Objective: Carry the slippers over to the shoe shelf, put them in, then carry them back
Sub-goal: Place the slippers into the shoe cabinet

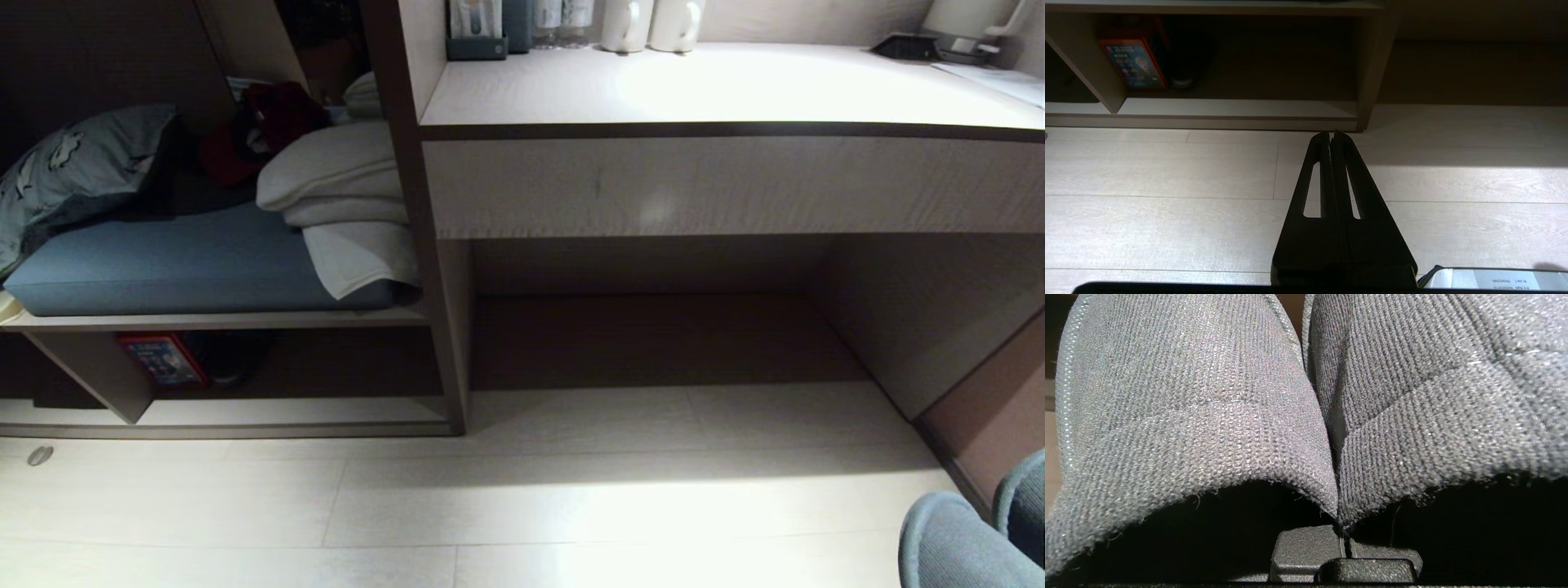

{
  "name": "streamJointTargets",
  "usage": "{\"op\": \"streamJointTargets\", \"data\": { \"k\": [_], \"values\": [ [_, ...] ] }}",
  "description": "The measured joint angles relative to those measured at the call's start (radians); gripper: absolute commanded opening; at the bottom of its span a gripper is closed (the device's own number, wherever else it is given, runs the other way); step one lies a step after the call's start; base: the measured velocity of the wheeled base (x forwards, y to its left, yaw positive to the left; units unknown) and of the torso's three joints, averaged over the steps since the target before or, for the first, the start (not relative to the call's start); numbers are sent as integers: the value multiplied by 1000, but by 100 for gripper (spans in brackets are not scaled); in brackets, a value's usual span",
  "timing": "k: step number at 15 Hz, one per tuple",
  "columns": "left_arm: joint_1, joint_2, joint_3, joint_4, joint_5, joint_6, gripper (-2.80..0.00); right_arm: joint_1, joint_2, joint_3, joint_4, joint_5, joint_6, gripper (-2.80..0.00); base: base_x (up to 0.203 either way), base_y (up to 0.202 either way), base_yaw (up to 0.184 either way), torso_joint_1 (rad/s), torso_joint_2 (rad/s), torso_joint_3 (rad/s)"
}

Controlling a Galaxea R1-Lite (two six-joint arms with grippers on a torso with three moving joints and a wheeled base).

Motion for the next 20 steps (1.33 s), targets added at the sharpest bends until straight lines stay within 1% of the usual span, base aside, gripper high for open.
{"op": "streamJointTargets", "data": {
  "k": [12, 20],
  "values": [
    [0, 0, 0, 0, 0, 0, -280, 0, 0, 0, 0, -1, 0, -280, 0, 0, 0, 2, 2, 196],
    [0, 0, 0, -2, 0, -2, -280, 0, 0, 0, 0, 0, 0, -280, 0, 0, 0, 2, 1, 18]
  ]
}}
